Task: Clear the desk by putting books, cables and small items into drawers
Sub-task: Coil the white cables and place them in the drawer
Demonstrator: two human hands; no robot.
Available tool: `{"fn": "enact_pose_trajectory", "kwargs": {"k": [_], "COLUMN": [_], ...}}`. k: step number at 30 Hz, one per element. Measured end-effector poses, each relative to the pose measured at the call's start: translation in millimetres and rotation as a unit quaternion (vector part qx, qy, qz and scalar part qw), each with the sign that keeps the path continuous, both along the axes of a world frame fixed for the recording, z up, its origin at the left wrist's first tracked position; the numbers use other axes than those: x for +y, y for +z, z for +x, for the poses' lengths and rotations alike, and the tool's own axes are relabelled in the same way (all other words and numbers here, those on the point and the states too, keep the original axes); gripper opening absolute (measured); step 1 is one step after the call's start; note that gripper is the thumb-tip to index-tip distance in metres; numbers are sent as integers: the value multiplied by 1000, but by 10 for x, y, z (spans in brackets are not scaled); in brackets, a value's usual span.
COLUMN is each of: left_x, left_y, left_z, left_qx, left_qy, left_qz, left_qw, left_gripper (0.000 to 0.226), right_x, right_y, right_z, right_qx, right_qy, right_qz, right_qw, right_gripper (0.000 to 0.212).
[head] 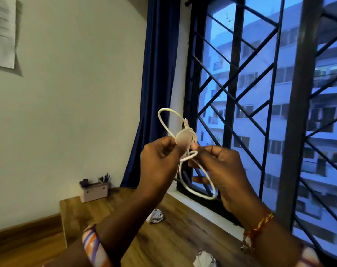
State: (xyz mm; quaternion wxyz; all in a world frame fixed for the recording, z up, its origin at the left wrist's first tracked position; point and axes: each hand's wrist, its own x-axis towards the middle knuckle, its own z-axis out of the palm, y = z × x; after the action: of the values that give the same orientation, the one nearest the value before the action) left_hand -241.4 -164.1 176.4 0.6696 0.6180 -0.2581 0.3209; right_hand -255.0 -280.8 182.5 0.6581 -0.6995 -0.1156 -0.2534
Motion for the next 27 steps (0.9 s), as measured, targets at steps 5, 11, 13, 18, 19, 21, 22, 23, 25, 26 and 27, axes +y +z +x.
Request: {"fn": "enact_pose_trajectory", "kwargs": {"k": [5,11,13,18,19,21,22,23,25,26,27], "left_x": [-229,-466,-517,-352,-305,-233,-211,-194,-155,-156,-167], "left_y": [-31,-120,-102,65,113,201,240,254,243,243,243], "left_z": [-198,-516,-606,-889,-953,-1085,-1144,-1207,-1269,-1291,-1310], "left_qx": [21,9,-11,-164,-245,-315,-282,-223,-121,-100,-84], "left_qy": [20,47,98,348,388,402,386,364,328,315,295], "left_qz": [-46,-37,25,246,312,442,486,503,470,452,442], "left_qw": [998,998,995,890,832,737,731,751,811,829,843], "left_gripper": [12,13,9,80,80,49,34,24,19,19,19], "right_x": [-256,-436,-441,-444,-449,-456,-456,-450,-441,-428,-404], "right_y": [69,-21,-41,-38,-21,11,22,20,-6,-11,-9], "right_z": [-190,-492,-591,-820,-869,-990,-1054,-1133,-1272,-1339,-1401], "right_qx": [81,103,107,53,29,-19,-47,-75,-147,-181,-198], "right_qy": [71,112,126,8,-23,-62,-79,-107,-192,-233,-262], "right_qz": [-33,45,94,16,-32,-114,-158,-205,-300,-346,-387], "right_qw": [994,987,982,998,999,991,983,970,923,891,862], "right_gripper": [20,10,5,10,13,18,18,14,8,10,11]}}
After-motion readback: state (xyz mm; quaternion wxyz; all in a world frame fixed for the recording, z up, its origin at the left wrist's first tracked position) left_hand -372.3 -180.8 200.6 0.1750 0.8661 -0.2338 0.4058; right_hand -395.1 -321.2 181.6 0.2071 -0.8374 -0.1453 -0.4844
